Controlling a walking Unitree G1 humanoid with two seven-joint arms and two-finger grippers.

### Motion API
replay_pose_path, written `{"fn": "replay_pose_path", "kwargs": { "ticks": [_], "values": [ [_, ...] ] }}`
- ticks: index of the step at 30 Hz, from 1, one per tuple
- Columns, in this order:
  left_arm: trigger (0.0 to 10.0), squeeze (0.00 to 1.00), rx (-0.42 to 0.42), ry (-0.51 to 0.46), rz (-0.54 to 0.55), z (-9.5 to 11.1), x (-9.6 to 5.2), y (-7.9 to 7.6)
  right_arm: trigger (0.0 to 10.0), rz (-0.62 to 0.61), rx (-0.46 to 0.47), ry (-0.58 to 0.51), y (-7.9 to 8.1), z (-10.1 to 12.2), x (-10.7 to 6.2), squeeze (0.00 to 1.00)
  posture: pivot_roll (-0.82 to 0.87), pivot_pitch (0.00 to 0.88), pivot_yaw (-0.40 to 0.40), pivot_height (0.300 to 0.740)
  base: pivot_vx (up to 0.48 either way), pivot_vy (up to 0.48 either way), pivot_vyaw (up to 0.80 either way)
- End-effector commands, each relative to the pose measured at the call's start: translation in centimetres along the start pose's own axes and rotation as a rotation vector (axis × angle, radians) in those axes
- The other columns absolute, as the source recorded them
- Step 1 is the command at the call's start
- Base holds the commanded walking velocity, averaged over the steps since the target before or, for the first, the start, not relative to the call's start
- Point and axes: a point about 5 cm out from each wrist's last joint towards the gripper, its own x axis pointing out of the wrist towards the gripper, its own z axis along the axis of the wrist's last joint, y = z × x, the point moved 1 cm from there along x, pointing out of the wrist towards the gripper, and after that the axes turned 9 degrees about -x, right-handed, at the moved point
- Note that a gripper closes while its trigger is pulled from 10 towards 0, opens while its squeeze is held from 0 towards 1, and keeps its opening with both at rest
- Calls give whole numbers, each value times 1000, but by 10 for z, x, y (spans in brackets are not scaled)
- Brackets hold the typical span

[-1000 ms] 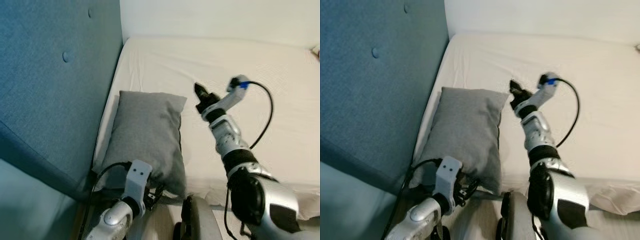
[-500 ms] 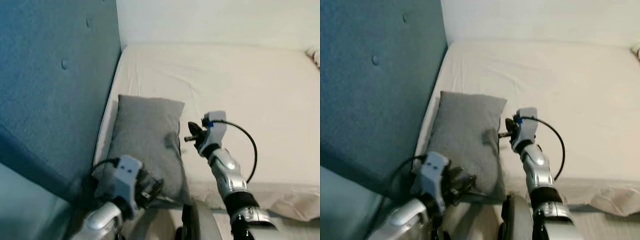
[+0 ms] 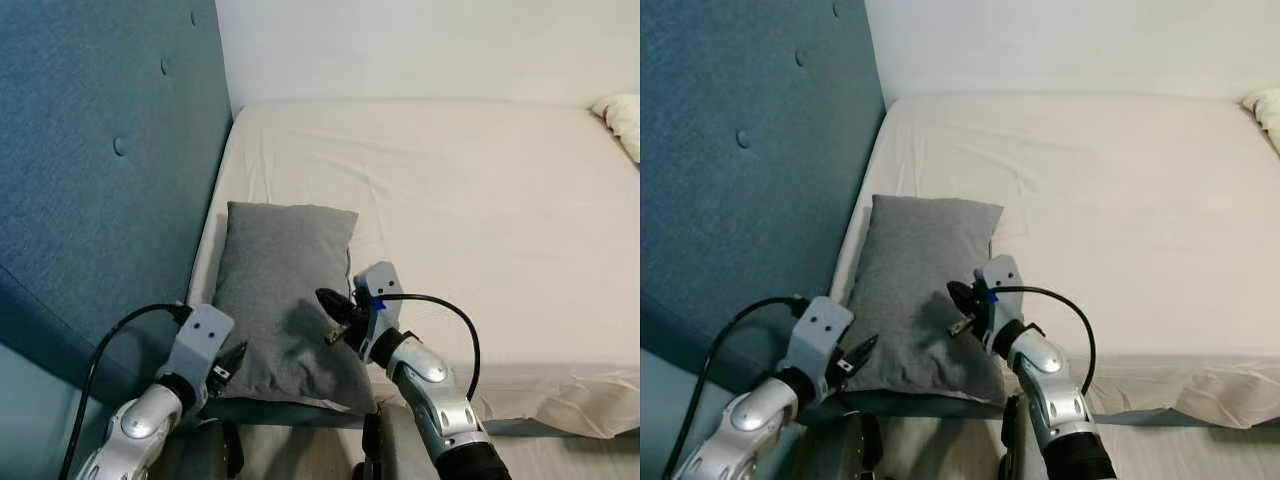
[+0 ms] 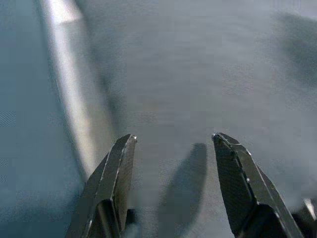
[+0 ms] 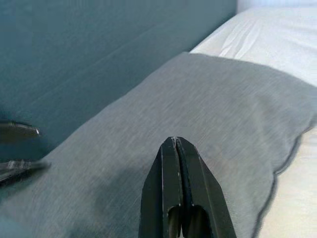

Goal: Clean up the room

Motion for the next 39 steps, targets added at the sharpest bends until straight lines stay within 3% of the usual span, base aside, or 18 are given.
{"fn": "replay_pose_path", "kwargs": {
  "ticks": [1,6,10,24,30,32,33,34,36,38,39],
  "values": [
    [10000,0,-83,16,48,-7,-4,5,10000,-29,-3,78,3,-11,-7,0,-15,234,-56,596,0,0,0],
    [10000,0,-143,6,79,-6,-3,7,10000,-22,17,86,10,-15,-13,0,-10,230,-62,596,0,0,0],
    [10000,0,-101,6,73,-11,-1,1,10000,2,68,83,23,-18,-19,0,-9,227,-60,581,0,0,0],
    [10000,0,-86,7,31,-11,-1,-3,10000,0,77,73,23,-10,-19,0,-8,231,-58,557,0,0,0],
    [10000,0,-88,-29,-72,-1,-6,-6,10000,176,107,10,39,8,-16,0,-5,241,-53,557,0,0,0],
    [10000,0,-18,-20,-214,9,-21,2,10000,433,123,-4,60,24,-22,0,-2,248,-55,557,0,0,0],
    [10000,0,-18,-20,-214,9,-21,2,10000,433,123,-4,60,24,-22,0,-2,248,-55,557,0,0,0],
    [10000,0,18,7,-275,13,-32,10,10000,556,125,10,67,30,-27,0,-2,253,-57,557,0,0,0],
    [10000,0,24,16,-290,14,-35,12,10000,588,125,16,69,31,-29,0,-2,253,-57,557,0,0,0],
    [10000,0,77,88,-358,14,-49,21,10000,689,52,111,73,26,-34,0,-3,257,-64,557,0,0,0],
    [10000,0,77,88,-358,14,-49,21,10000,689,52,111,73,26,-34,0,-3,257,-64,557,0,0,0]
  ]
}}
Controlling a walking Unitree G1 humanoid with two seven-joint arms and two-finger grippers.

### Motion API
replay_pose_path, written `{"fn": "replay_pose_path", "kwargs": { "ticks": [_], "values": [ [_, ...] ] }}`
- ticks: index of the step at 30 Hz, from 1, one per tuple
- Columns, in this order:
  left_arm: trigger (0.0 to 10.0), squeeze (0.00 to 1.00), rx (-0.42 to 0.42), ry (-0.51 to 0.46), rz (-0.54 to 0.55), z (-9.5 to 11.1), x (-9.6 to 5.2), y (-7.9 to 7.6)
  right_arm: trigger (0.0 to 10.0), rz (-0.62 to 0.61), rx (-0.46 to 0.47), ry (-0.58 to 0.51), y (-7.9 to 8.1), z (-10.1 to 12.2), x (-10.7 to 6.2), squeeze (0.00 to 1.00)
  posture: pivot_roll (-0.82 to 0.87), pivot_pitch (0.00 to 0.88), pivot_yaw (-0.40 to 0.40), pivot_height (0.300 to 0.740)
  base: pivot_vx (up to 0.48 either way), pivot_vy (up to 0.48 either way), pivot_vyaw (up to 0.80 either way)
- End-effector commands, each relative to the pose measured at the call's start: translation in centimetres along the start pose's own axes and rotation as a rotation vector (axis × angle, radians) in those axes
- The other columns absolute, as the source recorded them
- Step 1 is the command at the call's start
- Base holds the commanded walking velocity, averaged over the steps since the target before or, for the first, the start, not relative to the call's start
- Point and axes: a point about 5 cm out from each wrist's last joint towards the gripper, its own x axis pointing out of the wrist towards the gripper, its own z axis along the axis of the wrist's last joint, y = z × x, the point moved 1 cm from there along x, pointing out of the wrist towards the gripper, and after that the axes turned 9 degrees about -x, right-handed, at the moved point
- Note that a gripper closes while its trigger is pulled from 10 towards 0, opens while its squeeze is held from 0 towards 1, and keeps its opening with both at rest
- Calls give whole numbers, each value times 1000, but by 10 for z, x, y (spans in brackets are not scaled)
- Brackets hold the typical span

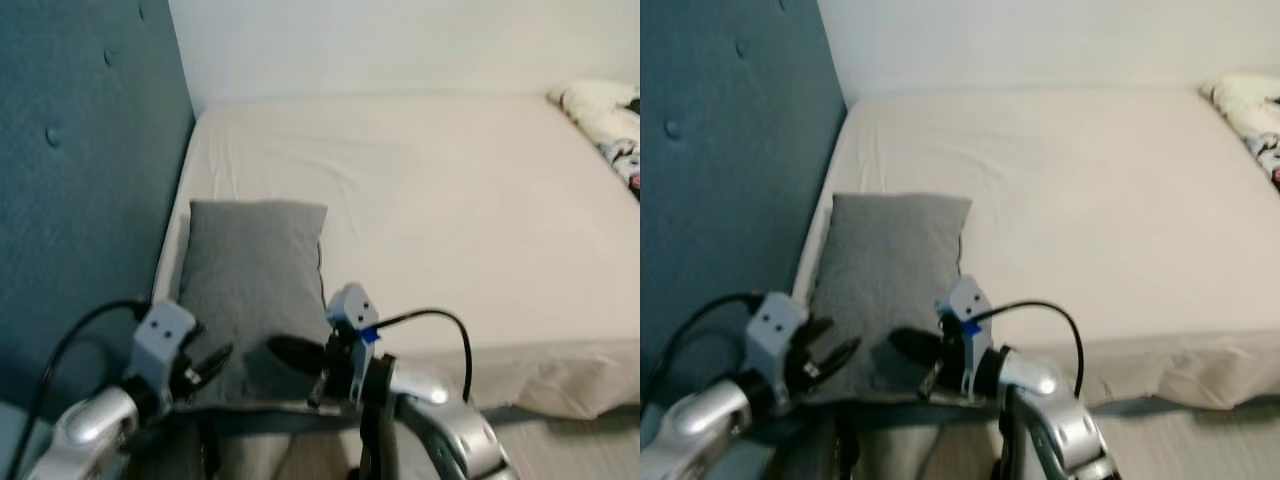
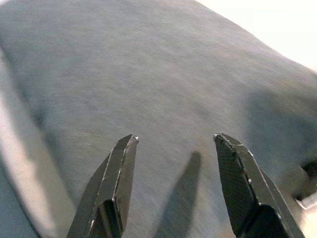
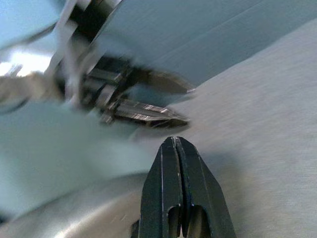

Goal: Clean up the room

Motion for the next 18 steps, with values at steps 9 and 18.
{"fn": "replay_pose_path", "kwargs": {
  "ticks": [9,18],
  "values": [
    [10000,0,108,213,-198,-20,-25,-25,10000,-96,-161,249,-19,-18,-8,0,4,268,-82,557,0,0,0],
    [10000,0,130,161,-80,-35,5,-38,10000,-270,-248,251,-47,-8,-11,0,-16,283,-83,557,0,0,0]
  ]
}}
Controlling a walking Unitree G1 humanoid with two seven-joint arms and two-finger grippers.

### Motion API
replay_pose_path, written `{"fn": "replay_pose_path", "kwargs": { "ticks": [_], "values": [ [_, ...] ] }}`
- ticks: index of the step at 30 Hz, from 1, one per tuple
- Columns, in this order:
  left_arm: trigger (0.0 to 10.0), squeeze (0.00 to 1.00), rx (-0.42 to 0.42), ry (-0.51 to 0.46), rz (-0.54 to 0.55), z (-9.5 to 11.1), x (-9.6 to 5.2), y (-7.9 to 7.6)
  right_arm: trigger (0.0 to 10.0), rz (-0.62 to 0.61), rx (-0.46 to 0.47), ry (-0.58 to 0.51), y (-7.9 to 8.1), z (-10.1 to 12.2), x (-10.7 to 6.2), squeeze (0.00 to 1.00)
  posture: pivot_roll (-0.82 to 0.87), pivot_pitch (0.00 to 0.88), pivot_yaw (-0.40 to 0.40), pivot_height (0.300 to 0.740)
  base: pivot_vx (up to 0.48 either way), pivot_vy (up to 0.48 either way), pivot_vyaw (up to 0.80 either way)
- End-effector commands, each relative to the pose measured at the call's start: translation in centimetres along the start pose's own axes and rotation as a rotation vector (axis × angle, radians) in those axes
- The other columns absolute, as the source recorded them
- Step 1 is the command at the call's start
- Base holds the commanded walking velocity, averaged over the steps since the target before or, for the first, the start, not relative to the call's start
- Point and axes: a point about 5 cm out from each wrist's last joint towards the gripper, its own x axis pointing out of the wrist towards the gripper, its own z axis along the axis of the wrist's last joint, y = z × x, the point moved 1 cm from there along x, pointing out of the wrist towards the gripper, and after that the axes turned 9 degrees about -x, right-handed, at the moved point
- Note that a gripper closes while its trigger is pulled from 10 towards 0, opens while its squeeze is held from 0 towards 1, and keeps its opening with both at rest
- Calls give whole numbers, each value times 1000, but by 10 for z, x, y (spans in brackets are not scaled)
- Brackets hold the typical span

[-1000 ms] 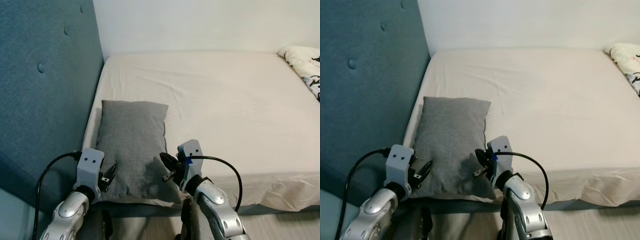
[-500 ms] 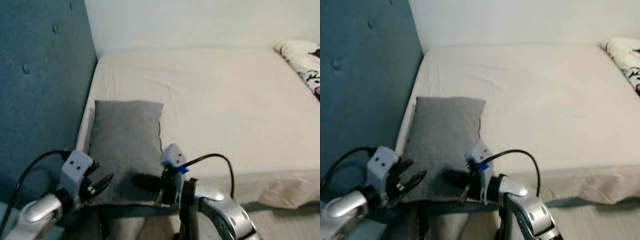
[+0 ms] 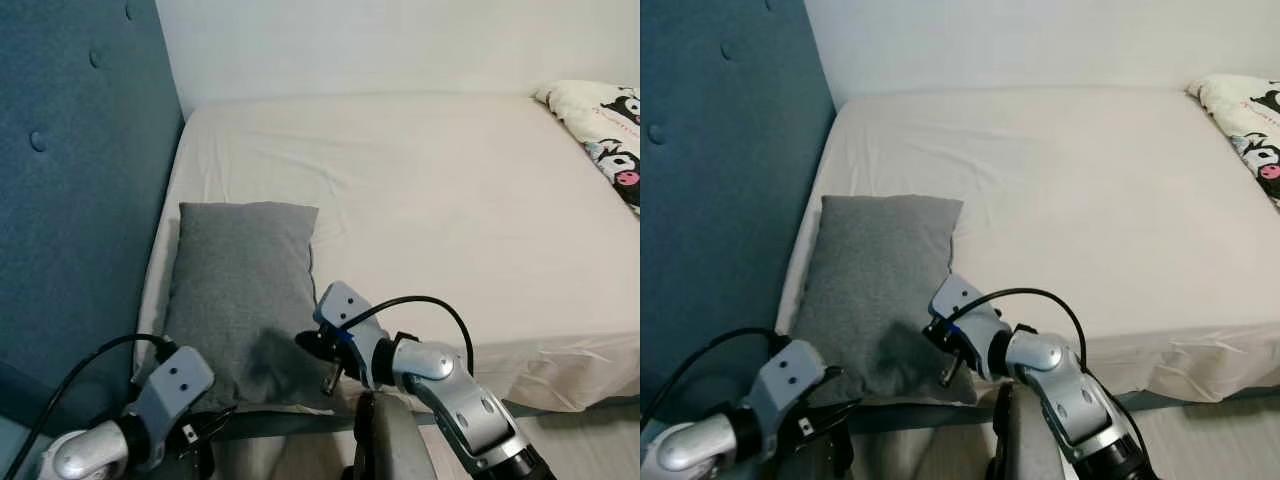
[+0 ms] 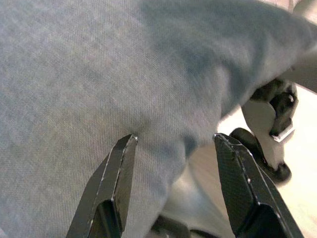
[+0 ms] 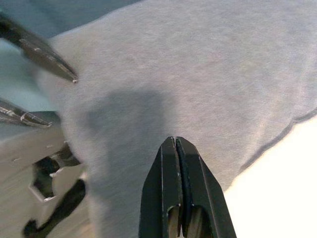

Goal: Clean up the room

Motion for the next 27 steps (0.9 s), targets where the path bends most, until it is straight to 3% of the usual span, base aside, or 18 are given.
{"fn": "replay_pose_path", "kwargs": {
  "ticks": [1,2,3,5,8,13,14,18,22,24,27],
  "values": [
    [10000,0,-10,35,4,-12,4,-8,10000,-21,1,0,-2,-4,1,0,-16,283,-83,557,0,0,0],
    [10000,0,-10,35,4,-12,4,-8,10000,-21,1,0,-2,-4,1,0,-16,283,-83,557,0,0,0],
    [10000,0,-22,37,2,-17,14,-15,10000,-14,3,1,-1,-8,5,0,-28,293,-90,557,0,0,0],
    [10000,0,-22,37,2,-17,14,-15,10000,-14,3,1,-1,-8,5,0,-28,293,-90,557,0,0,0],
    [10000,0,-28,48,-48,-22,20,-28,10000,18,-7,-7,2,-8,10,0,-33,299,-94,557,0,0,0],
    [10000,0,-42,43,-111,-19,11,-30,10000,89,99,-102,5,8,10,0,-37,303,-99,557,0,0,0],
    [10000,0,-36,50,-141,-16,0,-22,10000,206,174,-169,14,19,5,0,-34,299,-110,557,0,0,0],
    [10000,0,-23,72,-164,-16,-9,-18,10000,306,190,-184,24,23,1,0,-32,294,-112,557,0,0,0],
    [10000,0,21,103,-142,-23,-8,-15,10000,424,131,-85,42,12,-3,0,-35,286,-117,557,0,0,0],
    [10000,0,21,103,-142,-23,-8,-15,10000,424,131,-85,42,12,-3,0,-35,286,-117,557,0,0,0],
    [10000,0,71,102,-17,-32,6,-6,10000,526,38,107,62,-15,-11,0,-41,283,-116,557,0,0,0]
  ]
}}
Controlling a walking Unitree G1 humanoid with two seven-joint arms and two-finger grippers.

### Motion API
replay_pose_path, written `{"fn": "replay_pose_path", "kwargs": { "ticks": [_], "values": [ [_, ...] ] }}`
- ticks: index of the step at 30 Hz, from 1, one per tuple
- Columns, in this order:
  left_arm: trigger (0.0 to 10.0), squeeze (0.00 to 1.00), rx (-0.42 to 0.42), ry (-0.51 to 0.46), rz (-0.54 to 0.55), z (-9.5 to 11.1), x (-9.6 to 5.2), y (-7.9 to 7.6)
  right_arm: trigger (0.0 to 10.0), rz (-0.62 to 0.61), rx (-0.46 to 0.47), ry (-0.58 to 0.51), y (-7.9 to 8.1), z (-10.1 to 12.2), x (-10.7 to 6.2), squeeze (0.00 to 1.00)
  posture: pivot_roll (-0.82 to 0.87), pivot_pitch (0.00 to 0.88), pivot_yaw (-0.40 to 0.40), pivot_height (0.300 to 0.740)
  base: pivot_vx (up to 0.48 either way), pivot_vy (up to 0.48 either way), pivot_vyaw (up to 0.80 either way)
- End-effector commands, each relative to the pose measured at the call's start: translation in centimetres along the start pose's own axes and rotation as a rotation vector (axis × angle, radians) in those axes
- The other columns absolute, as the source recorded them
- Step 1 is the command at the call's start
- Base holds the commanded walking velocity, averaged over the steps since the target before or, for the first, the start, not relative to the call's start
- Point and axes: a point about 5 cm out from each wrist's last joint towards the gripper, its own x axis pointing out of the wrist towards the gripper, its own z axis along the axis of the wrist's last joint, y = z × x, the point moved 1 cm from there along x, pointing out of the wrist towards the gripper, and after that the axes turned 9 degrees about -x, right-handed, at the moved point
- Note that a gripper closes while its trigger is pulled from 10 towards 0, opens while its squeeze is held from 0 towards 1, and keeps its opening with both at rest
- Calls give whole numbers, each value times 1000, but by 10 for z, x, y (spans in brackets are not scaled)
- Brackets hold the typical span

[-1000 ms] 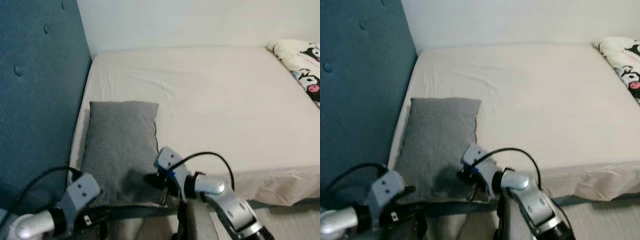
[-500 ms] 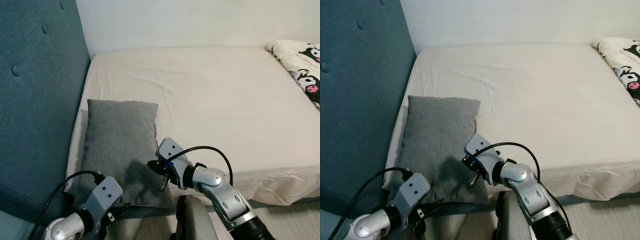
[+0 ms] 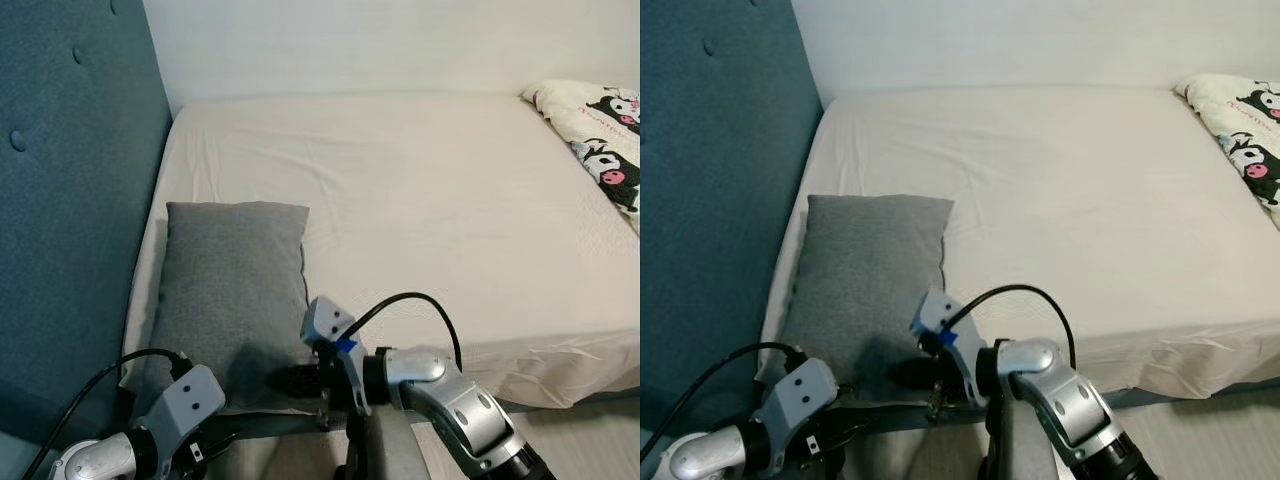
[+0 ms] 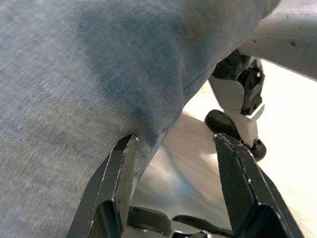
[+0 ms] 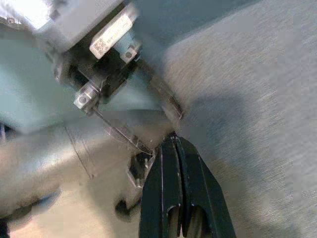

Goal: Clean up the room

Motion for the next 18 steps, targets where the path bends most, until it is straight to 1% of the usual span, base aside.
{"fn": "replay_pose_path", "kwargs": {
  "ticks": [1,3,6,7,9,11,13,14,15,16,17,18],
  "values": [
    [10000,0,10,37,51,-13,5,0,10000,68,8,102,16,-18,4,0,-41,283,-116,557,0,0,0],
    [10000,0,1,30,67,-14,9,1,10000,67,-1,169,19,-27,4,0,-43,284,-116,557,0,0,0],
    [10000,0,-7,30,71,-17,14,-4,10000,9,-71,296,16,-45,3,0,-44,286,-113,557,0,0,0],
    [10000,0,-11,29,75,-18,15,-5,10000,-4,-87,321,15,-48,2,0,-44,286,-113,557,0,0,0],
    [10000,0,-14,29,77,-18,15,-5,10000,-11,-95,333,15,-50,2,0,-44,286,-113,557,0,0,0],
    [10000,0,-12,34,84,-22,18,-9,10000,-81,-145,382,7,-59,1,0,-46,291,-114,557,0,0,0],
    [10000,0,-13,27,102,-24,20,-10,10000,-172,-224,410,-3,-63,0,0,-45,293,-115,557,0,0,0],
    [10000,0,-5,17,123,-23,22,-10,10000,-270,-263,394,-14,-62,0,0,-45,298,-116,557,0,0,0],
    [10000,0,2,11,138,-23,23,-9,10000,-339,-287,381,-21,-60,0,0,-45,298,-116,557,0,0,0],
    [10000,0,2,11,138,-23,23,-9,10000,-339,-287,381,-21,-60,0,0,-45,298,-116,557,0,0,0],
    [10000,0,15,-6,168,-21,27,-6,10000,-434,-321,343,-32,-55,-1,0,-43,303,-115,557,0,0,0],
    [10000,0,19,-17,182,-19,28,-4,10000,-477,-334,323,-37,-51,-2,0,-42,306,-114,557,0,0,0]
  ]
}}
